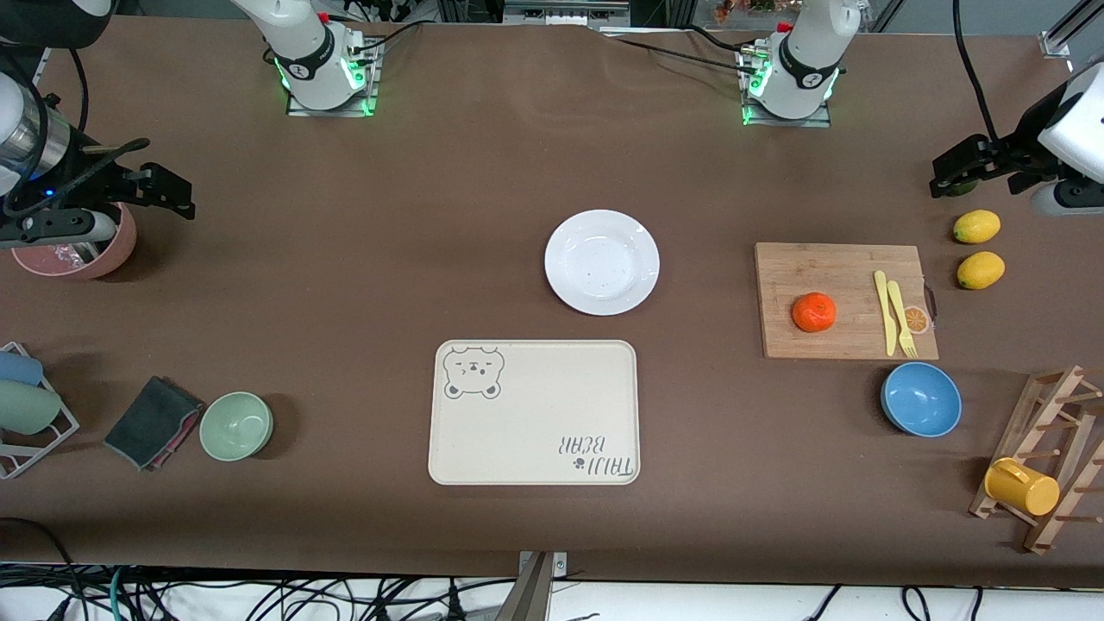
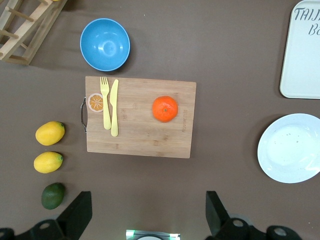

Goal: Place orange and plate with both arms

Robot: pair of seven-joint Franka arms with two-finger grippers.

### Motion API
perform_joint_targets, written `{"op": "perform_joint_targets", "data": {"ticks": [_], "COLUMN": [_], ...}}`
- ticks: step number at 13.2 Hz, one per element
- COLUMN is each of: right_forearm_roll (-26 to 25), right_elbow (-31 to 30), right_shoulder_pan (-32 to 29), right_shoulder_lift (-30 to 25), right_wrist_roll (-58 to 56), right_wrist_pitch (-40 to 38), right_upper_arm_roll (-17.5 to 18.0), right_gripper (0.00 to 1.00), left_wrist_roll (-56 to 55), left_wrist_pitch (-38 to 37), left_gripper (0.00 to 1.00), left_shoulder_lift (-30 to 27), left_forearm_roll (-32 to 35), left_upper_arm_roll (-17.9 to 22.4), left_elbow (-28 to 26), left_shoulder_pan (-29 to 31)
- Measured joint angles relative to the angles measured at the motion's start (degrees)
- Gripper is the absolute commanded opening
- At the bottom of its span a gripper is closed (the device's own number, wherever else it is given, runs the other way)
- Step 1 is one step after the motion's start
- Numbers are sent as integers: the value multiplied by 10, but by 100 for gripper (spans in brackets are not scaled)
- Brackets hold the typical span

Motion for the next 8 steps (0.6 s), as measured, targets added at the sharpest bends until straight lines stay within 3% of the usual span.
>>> {"op": "perform_joint_targets", "data": {"ticks": [8], "right_forearm_roll": [0], "right_elbow": [0], "right_shoulder_pan": [0], "right_shoulder_lift": [0], "right_wrist_roll": [0], "right_wrist_pitch": [-1], "right_upper_arm_roll": [0], "right_gripper": [100], "left_wrist_roll": [0], "left_wrist_pitch": [0], "left_gripper": [100], "left_shoulder_lift": [4], "left_forearm_roll": [0], "left_upper_arm_roll": [-1], "left_elbow": [1], "left_shoulder_pan": [-2]}}
